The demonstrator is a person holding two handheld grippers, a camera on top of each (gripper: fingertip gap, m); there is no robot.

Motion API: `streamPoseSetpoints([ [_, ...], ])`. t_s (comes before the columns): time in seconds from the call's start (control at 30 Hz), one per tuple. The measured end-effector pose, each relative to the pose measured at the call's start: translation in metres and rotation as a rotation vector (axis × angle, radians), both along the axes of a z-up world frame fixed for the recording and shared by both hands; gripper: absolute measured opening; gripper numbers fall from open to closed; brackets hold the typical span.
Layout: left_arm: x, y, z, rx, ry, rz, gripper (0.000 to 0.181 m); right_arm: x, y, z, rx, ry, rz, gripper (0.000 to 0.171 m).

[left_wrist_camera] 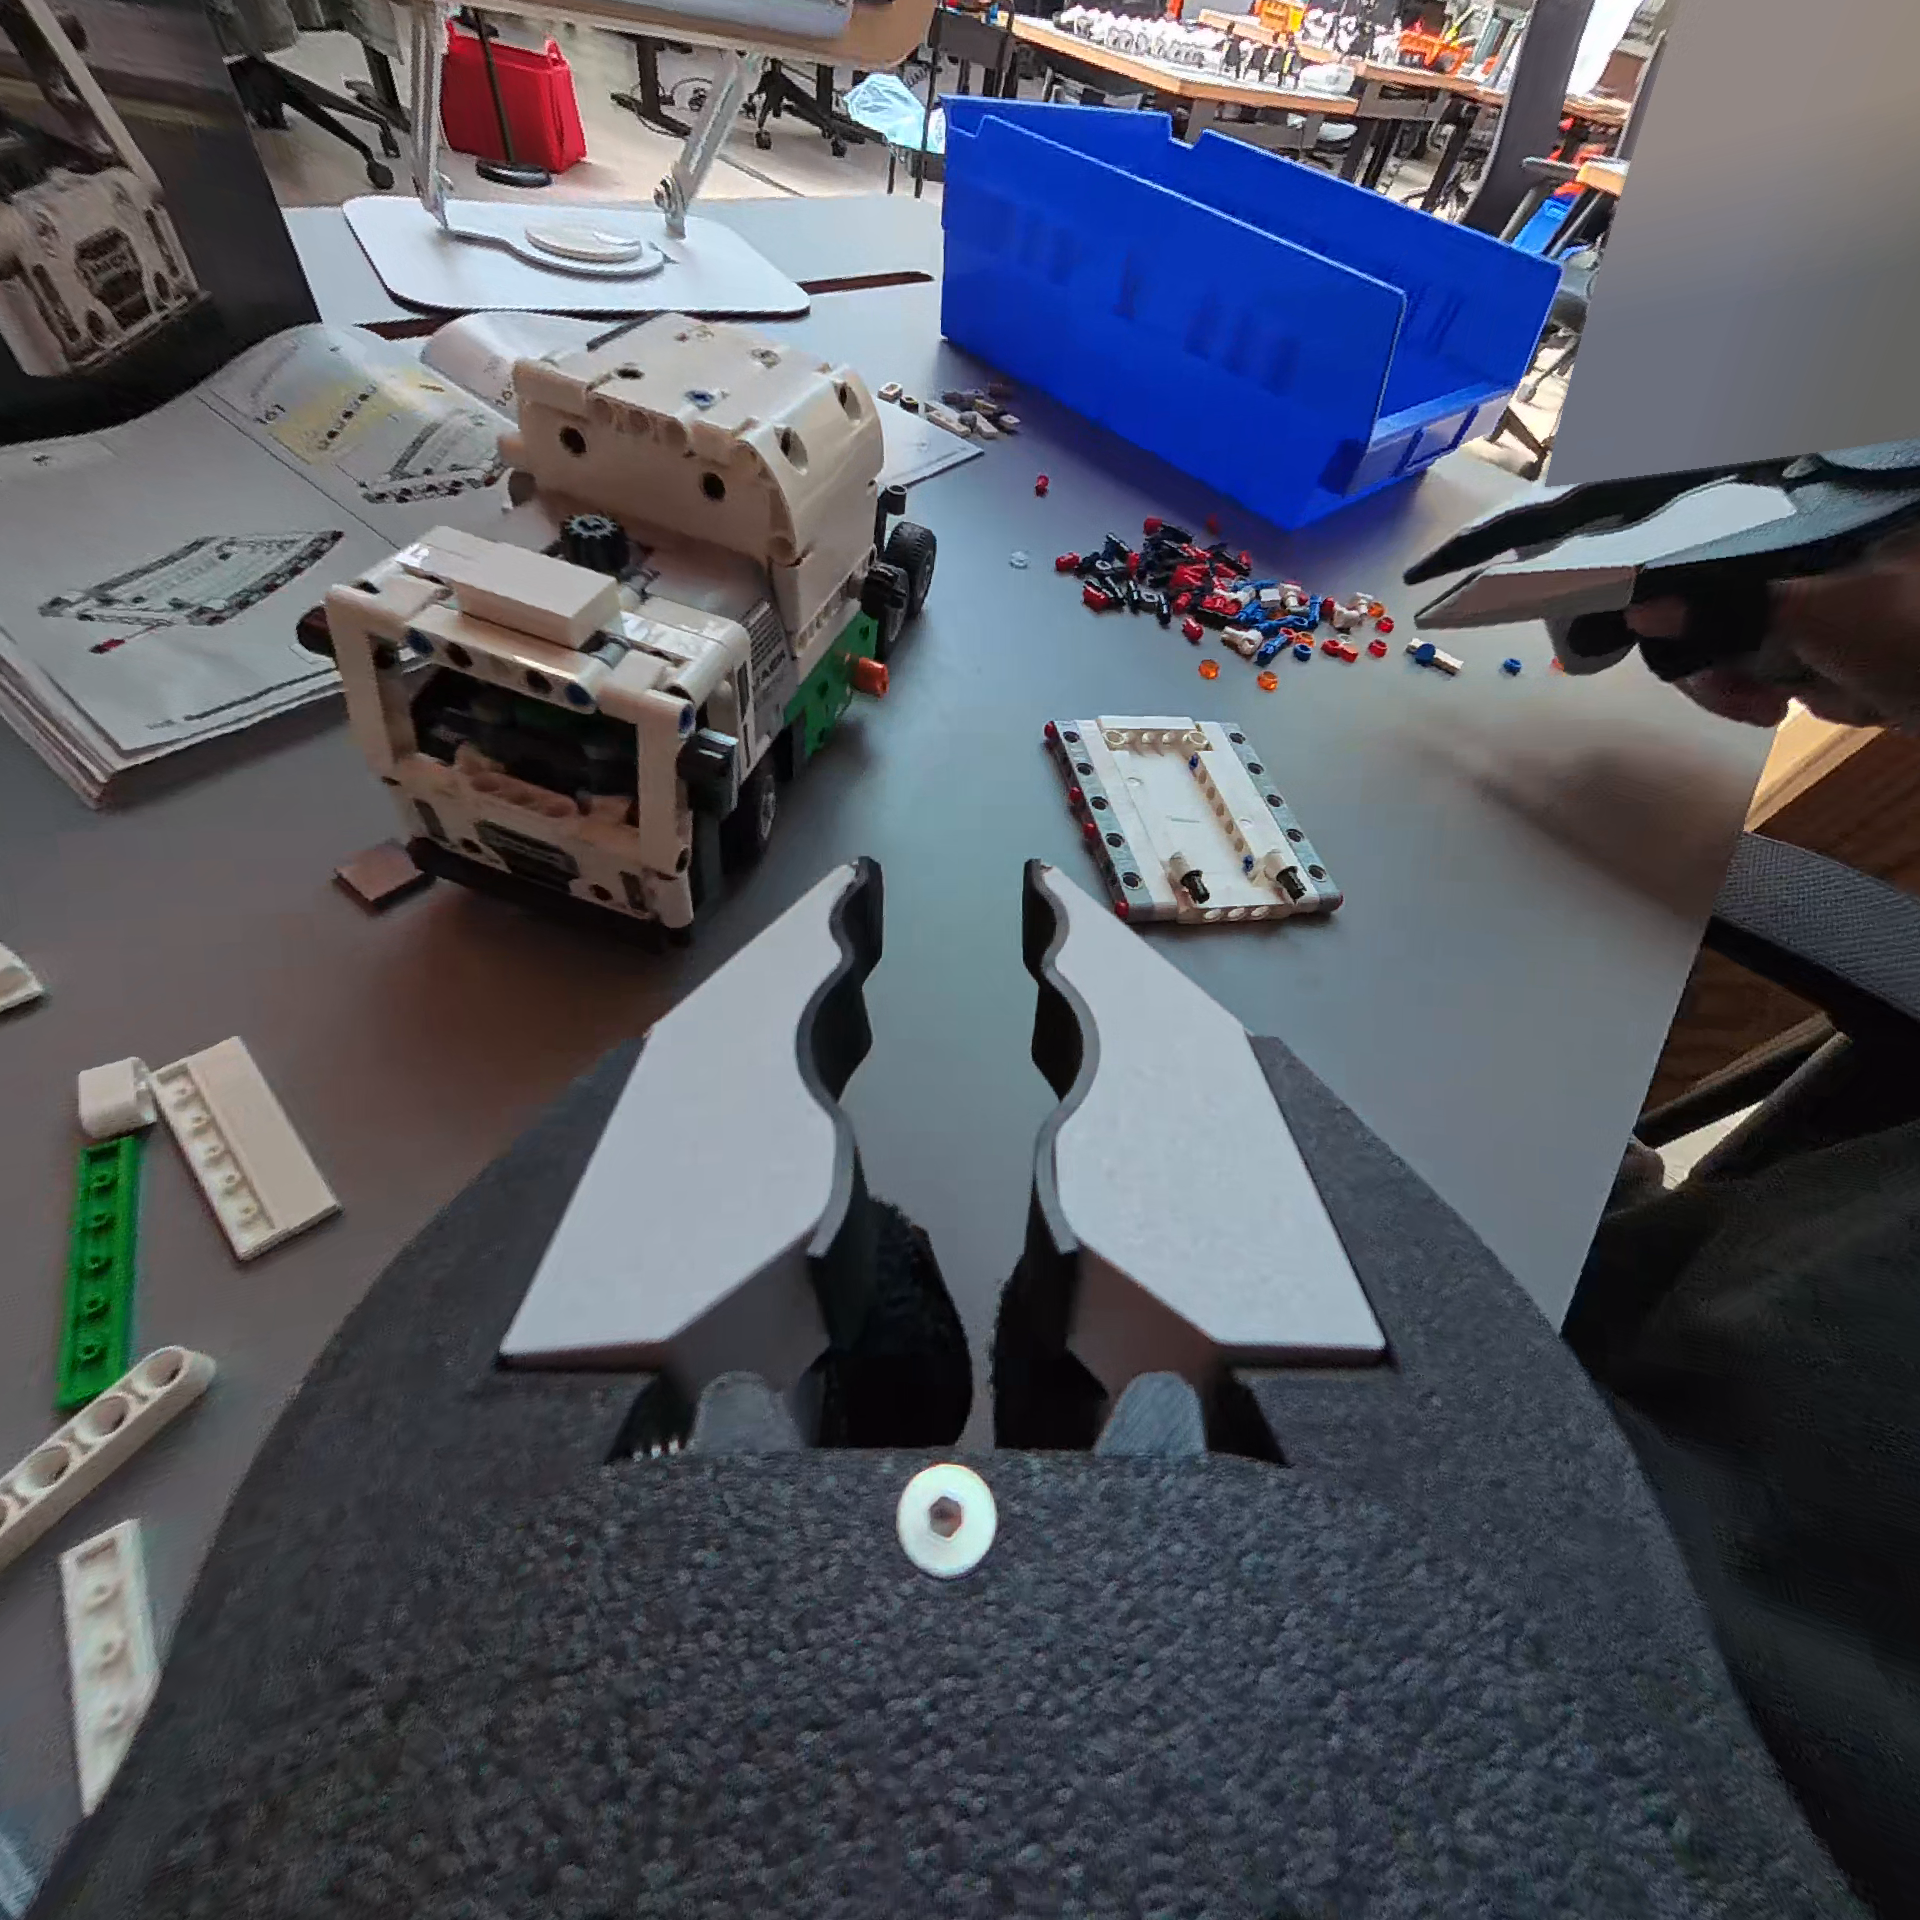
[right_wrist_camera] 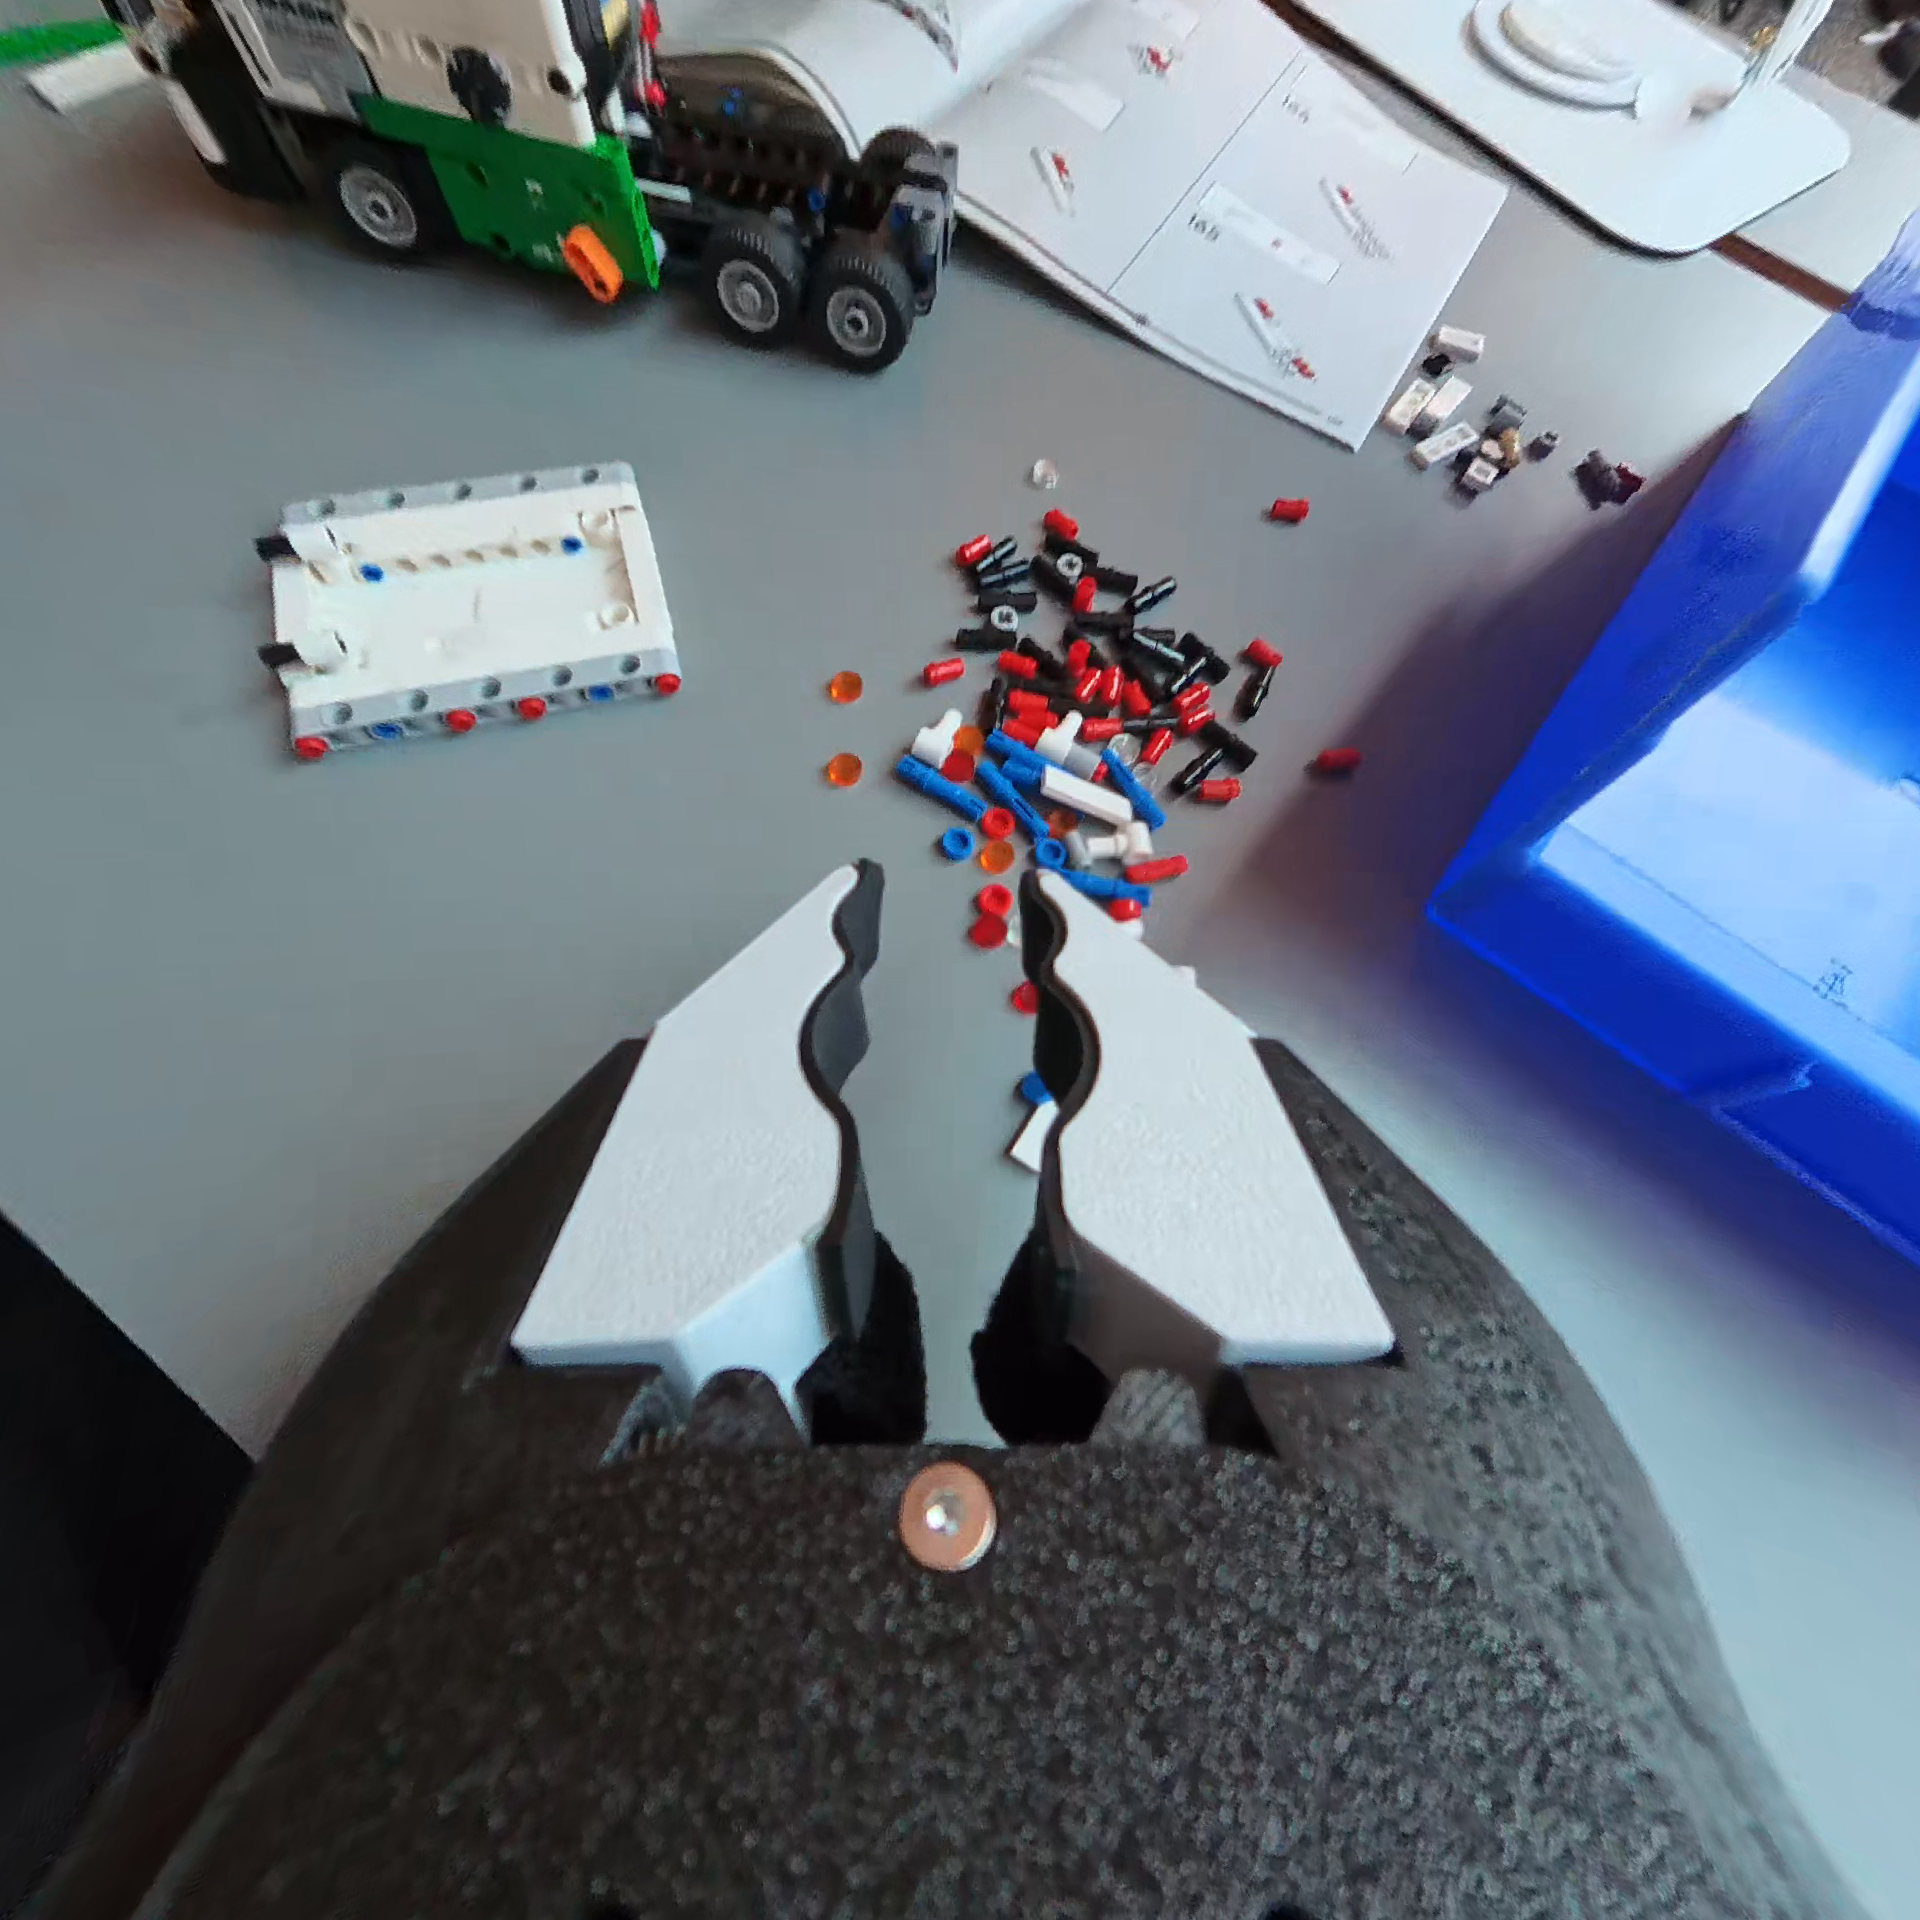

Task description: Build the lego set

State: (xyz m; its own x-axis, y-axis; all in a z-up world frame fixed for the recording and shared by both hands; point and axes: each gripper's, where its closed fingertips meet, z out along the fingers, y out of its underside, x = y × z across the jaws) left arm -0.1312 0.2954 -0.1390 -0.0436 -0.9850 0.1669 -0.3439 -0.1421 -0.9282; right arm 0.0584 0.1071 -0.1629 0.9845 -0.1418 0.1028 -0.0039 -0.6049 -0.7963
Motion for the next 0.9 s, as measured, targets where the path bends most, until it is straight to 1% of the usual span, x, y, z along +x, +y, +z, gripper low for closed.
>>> streamPoseSetpoints([
  [0.07, 0.0, 0.0, 0.001, 0.013, -0.005, 0.005, 0.024, -0.004, 0.003, -0.007, -0.02, 0.038, -0.002, 0.026],
  [0.17, 0.0, -0.002, 0.0, 0.066, -0.003, 0.012, 0.024, -0.011, 0.029, 0.004, 0.027, 0.099, -0.011, 0.025],
  [0.23, -0.001, -0.004, 0.001, 0.088, -0.01, 0.01, 0.024, -0.005, 0.047, 0.005, 0.001, 0.035, -0.007, 0.025],
  [0.3, -0.002, -0.005, 0.005, 0.092, -0.036, 0.006, 0.024, 0.008, 0.06, -0.003, -0.061, -0.031, -0.003, 0.025],
  [0.43, -0.007, -0.006, 0.014, 0.084, -0.1, 0.0, 0.024, 0.015, 0.079, -0.019, -0.117, 0.018, 0.045, 0.026],
  [0.57, -0.008, -0.006, 0.015, 0.072, -0.106, -0.006, 0.024, 0.022, 0.086, -0.032, -0.188, -0.009, 0.074, 0.025],
  [0.63, -0.007, -0.006, 0.013, 0.06, -0.094, -0.013, 0.024, 0.021, 0.088, -0.035, -0.206, 0.003, 0.093, 0.021],
  [0.73, -0.006, -0.005, 0.012, 0.045, -0.084, -0.013, 0.024, 0.021, 0.087, -0.036, -0.21, 0.016, 0.104, 0.015],
  [0.9, -0.006, -0.004, 0.011, 0.032, -0.08, -0.011, 0.024, 0.021, 0.088, -0.035, -0.2, 0.005, 0.118, 0.015],
])
